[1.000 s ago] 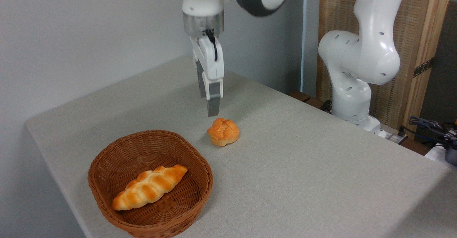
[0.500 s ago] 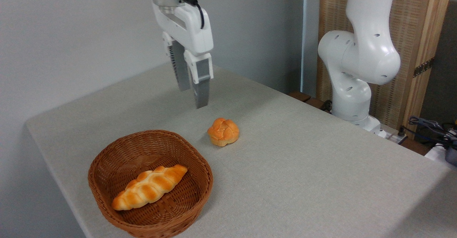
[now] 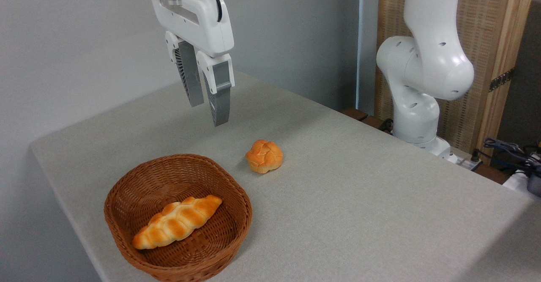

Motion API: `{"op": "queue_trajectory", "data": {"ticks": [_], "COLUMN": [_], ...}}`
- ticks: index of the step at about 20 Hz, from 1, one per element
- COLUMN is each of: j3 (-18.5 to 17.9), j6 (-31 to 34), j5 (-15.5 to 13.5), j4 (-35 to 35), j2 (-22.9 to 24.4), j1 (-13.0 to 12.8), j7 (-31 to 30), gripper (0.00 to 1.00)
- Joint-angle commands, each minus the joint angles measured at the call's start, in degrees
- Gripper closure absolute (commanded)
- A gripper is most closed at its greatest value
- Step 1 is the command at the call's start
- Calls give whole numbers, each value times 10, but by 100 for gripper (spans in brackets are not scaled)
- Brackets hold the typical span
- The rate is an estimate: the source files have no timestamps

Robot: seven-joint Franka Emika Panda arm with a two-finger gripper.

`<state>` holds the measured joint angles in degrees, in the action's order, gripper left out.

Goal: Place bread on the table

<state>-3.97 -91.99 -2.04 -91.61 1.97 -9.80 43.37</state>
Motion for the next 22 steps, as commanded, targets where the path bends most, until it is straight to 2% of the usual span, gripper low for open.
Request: {"op": "queue_trajectory", "data": {"ticks": [1,7,11,13,16,22], "j3": [2,7,46,46,47,41], "j6": [19,22,36,35,32,25], "j5": [8,8,10,12,35,34], "j4": [16,13,7,7,7,8], "j2": [-14,-19,-17,-17,-17,-18], "j1": [-3,-4,22,25,29,29], "j7": [-22,-31,-31,-30,-31,-31], "gripper": [0,0,0,0,0,0]}}
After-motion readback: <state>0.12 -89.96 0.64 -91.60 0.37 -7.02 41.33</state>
